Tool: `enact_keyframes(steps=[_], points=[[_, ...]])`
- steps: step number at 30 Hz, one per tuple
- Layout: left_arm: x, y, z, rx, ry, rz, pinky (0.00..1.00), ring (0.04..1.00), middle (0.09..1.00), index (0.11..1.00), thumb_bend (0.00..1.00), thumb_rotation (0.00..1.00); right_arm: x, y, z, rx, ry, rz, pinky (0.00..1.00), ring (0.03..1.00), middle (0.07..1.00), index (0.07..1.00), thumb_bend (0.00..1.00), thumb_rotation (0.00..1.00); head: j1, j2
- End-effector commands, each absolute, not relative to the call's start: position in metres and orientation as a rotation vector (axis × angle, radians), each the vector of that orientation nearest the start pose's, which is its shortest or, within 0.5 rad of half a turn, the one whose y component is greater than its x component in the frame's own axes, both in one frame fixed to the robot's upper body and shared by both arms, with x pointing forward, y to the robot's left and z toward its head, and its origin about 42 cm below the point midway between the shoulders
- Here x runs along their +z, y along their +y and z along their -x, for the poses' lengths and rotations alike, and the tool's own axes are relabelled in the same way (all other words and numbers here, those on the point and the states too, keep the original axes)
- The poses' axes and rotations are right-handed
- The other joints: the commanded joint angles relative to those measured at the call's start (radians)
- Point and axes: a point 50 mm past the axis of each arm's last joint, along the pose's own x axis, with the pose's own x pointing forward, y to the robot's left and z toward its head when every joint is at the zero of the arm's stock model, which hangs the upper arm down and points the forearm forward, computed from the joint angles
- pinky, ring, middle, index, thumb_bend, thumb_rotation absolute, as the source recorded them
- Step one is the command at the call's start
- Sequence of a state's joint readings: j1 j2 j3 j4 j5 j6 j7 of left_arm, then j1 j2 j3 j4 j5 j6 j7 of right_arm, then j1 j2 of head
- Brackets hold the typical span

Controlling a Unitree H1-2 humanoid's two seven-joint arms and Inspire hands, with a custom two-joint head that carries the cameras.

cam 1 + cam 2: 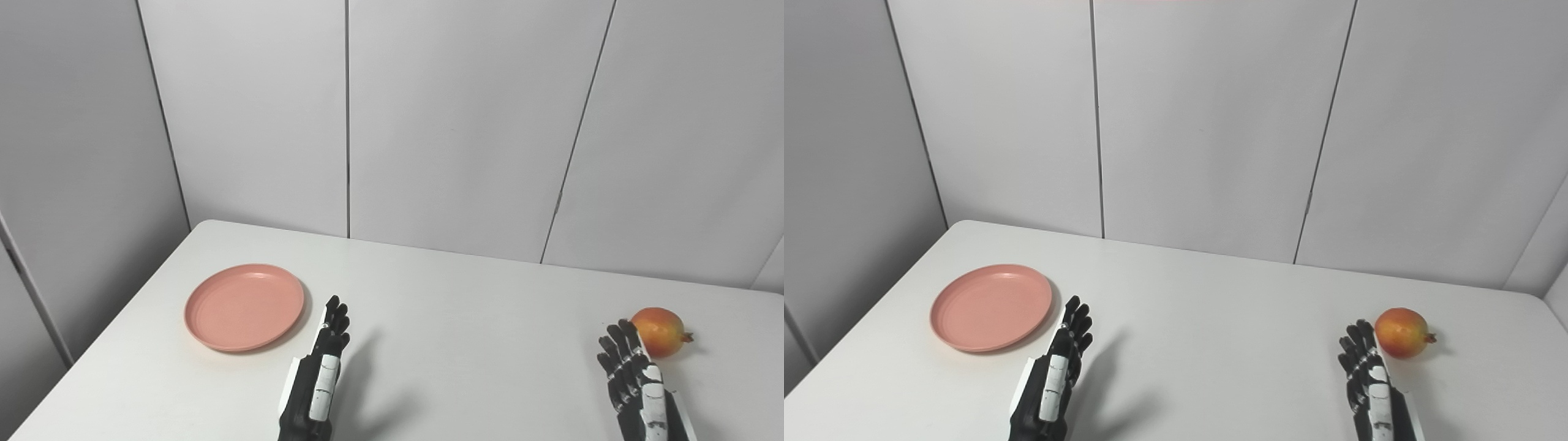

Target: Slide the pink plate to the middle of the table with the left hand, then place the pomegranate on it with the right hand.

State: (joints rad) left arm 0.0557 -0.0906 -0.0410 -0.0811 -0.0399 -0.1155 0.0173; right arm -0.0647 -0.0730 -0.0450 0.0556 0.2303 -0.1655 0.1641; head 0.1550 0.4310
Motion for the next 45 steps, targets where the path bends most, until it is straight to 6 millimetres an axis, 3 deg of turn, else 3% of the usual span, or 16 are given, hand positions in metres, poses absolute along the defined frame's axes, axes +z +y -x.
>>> enact_keyframes(steps=[1, 8, 18, 26, 31, 34, 45], points=[[0.12, 0.178, -0.263, 0.002, -0.149, 0.145, 1.0, 0.993, 0.99, 1.0, 0.82, 0.97, 0.089, -0.241, -0.285, 0.105, -0.119, -0.144, 1.0, 0.962, 0.961, 0.966, 0.77, 0.97, -0.001, 0.007], [0.161, 0.182, -0.283, -0.026, -0.185, 0.163, 0.97, 0.953, 0.949, 0.978, 0.84, 0.95, 0.091, -0.24, -0.283, 0.102, -0.121, -0.141, 0.99, 0.957, 0.96, 0.963, 0.77, 0.97, -0.003, 0.013], [0.228, 0.219, -0.326, -0.074, -0.219, 0.203, 1.0, 0.983, 0.969, 0.98, 0.95, 0.95, 0.088, -0.238, -0.287, 0.107, -0.112, -0.139, 0.97, 0.955, 0.958, 0.958, 0.78, 0.96, -0.007, 0.004], [0.259, 0.271, -0.353, -0.083, -0.208, 0.293, 1.0, 0.98, 0.971, 0.983, 0.94, 0.96, 0.087, -0.237, -0.287, 0.107, -0.107, -0.139, 0.97, 0.949, 0.948, 0.946, 0.76, 0.96, -0.008, 0.002], [0.28, 0.317, -0.374, -0.083, -0.29, 0.146, 0.99, 0.941, 0.92, 0.926, 1.0, 1.0, 0.087, -0.237, -0.288, 0.109, -0.102, -0.139, 0.96, 0.948, 0.945, 0.94, 0.76, 0.95, -0.009, 0.01], [0.292, 0.337, -0.381, -0.082, -0.318, 0.071, 1.0, 0.974, 0.943, 0.934, 1.0, 1.0, 0.087, -0.238, -0.288, 0.109, -0.101, -0.138, 0.96, 0.948, 0.946, 0.937, 0.76, 0.95, -0.005, 0.013], [0.296, 0.402, -0.408, -0.08, -0.258, 0.063, 1.0, 0.987, 0.966, 0.97, 1.0, 0.98, 0.088, -0.24, -0.289, 0.109, -0.101, -0.133, 0.96, 0.95, 0.944, 0.932, 0.78, 0.95, 0.001, 0.03]])
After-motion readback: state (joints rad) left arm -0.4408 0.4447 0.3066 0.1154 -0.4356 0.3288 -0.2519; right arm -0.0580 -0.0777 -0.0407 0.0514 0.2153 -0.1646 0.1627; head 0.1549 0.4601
